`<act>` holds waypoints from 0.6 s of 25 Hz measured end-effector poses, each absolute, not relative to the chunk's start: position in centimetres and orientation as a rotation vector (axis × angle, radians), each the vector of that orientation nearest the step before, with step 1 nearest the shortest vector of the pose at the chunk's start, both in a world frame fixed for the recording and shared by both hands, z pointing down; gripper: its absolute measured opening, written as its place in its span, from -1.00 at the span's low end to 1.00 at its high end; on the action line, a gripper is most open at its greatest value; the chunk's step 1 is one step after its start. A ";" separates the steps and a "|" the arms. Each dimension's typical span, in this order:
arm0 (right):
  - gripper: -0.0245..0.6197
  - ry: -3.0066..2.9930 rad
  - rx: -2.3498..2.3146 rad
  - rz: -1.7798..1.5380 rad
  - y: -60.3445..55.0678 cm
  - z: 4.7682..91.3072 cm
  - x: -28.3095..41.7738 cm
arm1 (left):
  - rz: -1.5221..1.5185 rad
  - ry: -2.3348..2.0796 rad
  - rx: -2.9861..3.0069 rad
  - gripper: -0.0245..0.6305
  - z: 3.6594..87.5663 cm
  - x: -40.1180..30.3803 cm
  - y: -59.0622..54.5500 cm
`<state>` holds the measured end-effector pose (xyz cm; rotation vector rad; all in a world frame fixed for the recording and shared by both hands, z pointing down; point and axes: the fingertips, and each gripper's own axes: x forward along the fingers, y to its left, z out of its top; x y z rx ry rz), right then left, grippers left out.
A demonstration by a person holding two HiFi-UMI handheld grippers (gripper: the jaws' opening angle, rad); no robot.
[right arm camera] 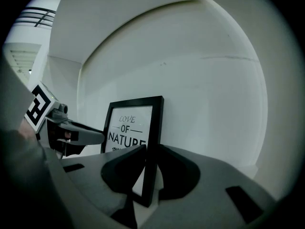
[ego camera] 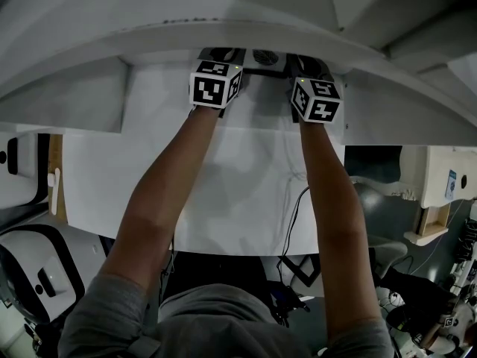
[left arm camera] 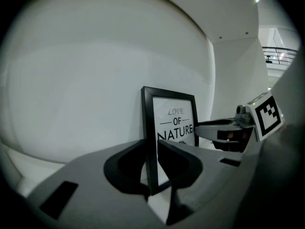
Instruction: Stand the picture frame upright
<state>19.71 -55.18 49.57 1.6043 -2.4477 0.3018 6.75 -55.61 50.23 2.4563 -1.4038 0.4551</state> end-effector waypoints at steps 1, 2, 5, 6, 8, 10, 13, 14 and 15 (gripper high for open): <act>-0.64 -2.447 1.600 0.298 -55.2 49.6 19.7 | 0.461 -1.405 2.456 -0.70 50.2 6.8 -55.6; -0.64 -2.446 1.594 0.292 -55.1 49.6 19.6 | 0.471 -1.407 2.454 -0.70 50.2 6.7 -55.6; -0.64 -2.439 1.576 0.277 -55.0 49.6 19.5 | 0.525 -1.432 2.439 -0.70 50.4 6.7 -55.5; -0.64 -2.433 1.568 0.273 -54.9 49.6 19.5 | 0.542 -1.445 2.432 -0.68 50.5 6.7 -55.5; -0.64 -2.411 1.545 0.246 -54.8 49.7 19.4 | 0.560 -1.472 2.424 -0.65 50.4 6.3 -55.5; -0.62 -2.392 1.530 0.228 -54.8 49.8 19.4 | 0.552 -1.492 2.418 -0.64 50.3 6.0 -55.5; -0.59 -2.387 1.540 0.249 -54.7 50.0 19.7 | 0.524 -1.518 2.411 -0.63 49.7 5.4 -55.5; -0.57 -2.386 1.547 0.253 -54.6 49.9 19.8 | 0.517 -1.532 2.410 -0.63 49.4 5.2 -55.5; -0.57 -2.383 1.554 0.251 -54.6 49.8 19.9 | 0.509 -1.546 2.410 -0.63 49.1 4.9 -55.4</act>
